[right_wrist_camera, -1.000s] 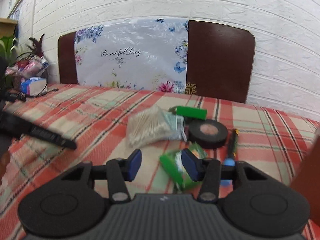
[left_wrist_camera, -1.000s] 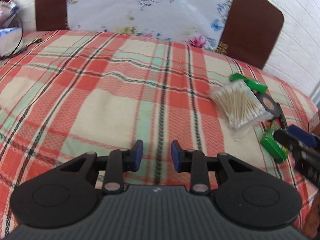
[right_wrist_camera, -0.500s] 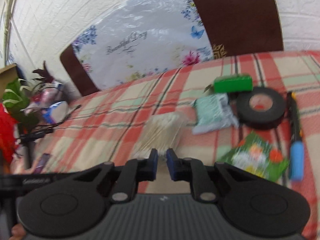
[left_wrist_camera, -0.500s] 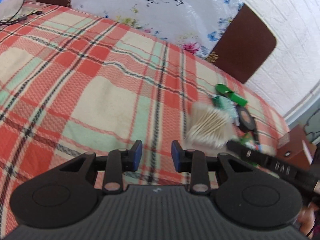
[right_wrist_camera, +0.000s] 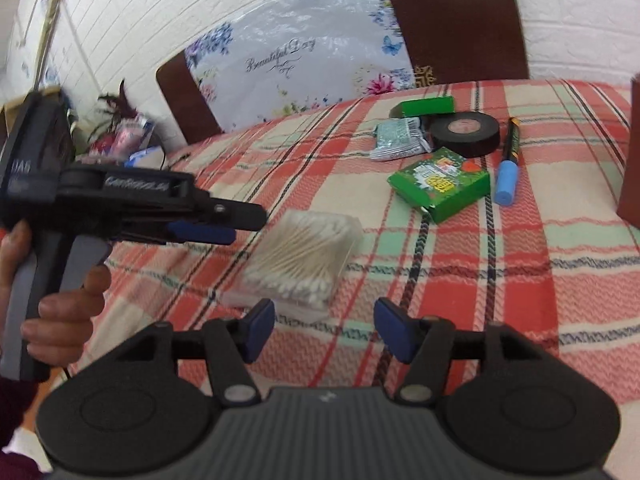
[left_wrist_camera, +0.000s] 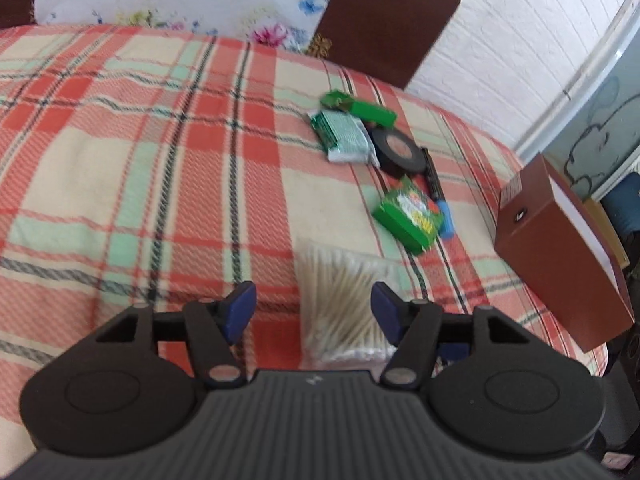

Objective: Organize objects
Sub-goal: 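Reach the left gripper to the cotton swab bag and grasp it, then carry the cotton swab bag into the brown box and release it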

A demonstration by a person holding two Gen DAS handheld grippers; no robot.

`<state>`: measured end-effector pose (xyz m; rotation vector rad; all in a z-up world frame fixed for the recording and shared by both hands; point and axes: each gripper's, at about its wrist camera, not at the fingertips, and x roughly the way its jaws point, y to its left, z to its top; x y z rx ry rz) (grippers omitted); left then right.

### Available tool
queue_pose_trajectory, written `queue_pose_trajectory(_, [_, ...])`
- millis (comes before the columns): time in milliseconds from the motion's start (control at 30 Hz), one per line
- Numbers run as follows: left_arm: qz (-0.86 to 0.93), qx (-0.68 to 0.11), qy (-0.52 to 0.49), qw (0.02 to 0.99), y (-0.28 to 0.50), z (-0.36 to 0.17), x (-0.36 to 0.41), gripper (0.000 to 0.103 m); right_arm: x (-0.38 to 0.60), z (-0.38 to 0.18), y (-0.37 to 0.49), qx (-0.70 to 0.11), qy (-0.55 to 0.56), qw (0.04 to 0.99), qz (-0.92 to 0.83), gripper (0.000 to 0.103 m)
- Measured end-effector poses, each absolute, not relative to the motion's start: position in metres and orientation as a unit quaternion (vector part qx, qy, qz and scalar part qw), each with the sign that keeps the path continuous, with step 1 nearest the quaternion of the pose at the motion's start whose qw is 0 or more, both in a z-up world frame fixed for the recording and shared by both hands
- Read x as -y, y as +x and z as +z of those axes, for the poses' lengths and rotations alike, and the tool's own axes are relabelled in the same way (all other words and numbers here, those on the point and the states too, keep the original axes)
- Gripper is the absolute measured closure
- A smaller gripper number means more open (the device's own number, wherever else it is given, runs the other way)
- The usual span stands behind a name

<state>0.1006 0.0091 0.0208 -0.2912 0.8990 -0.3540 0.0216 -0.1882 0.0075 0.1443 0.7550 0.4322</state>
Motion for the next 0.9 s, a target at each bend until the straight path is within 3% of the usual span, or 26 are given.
queue_pose_trajectory(100, [-0.171,-0.437,-0.133,0.873,0.1,0.011,0.002,0.041,0.173,-0.001,0.036,-0.362,0.026,0.906,0.216,0.039])
queue_pose_trajectory(133, [-0.175,-0.432,-0.125,0.876,0.099,0.011,0.006,0.055,0.166,-0.003,0.039,-0.357,0.012,0.909,0.217,0.038])
queue_pose_trajectory(167, [-0.189,-0.435,-0.132,0.87,0.099,0.012,0.008,0.068,0.165,-0.007,0.041,-0.35,-0.01,0.91,0.222,0.041])
queue_pose_trajectory(200, [-0.189,-0.436,-0.142,0.869,0.099,0.015,0.008,0.07,0.16,-0.008,0.042,-0.346,-0.027,0.911,0.223,0.052])
queue_pose_trajectory(233, [-0.184,-0.434,-0.136,0.872,0.099,0.02,0.011,0.071,0.154,-0.007,0.041,-0.341,-0.039,0.914,0.218,0.057])
queue_pose_trajectory(300, [-0.187,-0.421,-0.114,0.88,0.097,0.036,0.021,0.072,0.153,-0.002,0.036,-0.328,-0.047,0.92,0.211,0.064])
queue_pose_trajectory(633, [-0.314,-0.303,-0.037,0.899,0.108,0.132,0.145,0.071,0.241,0.069,0.007,-0.153,-0.035,0.986,0.058,0.064])
queue_pose_trajectory(900, [-0.382,-0.281,0.022,0.88,0.128,0.128,0.259,0.07,0.341,0.074,0.014,-0.14,0.02,0.988,-0.061,0.064])
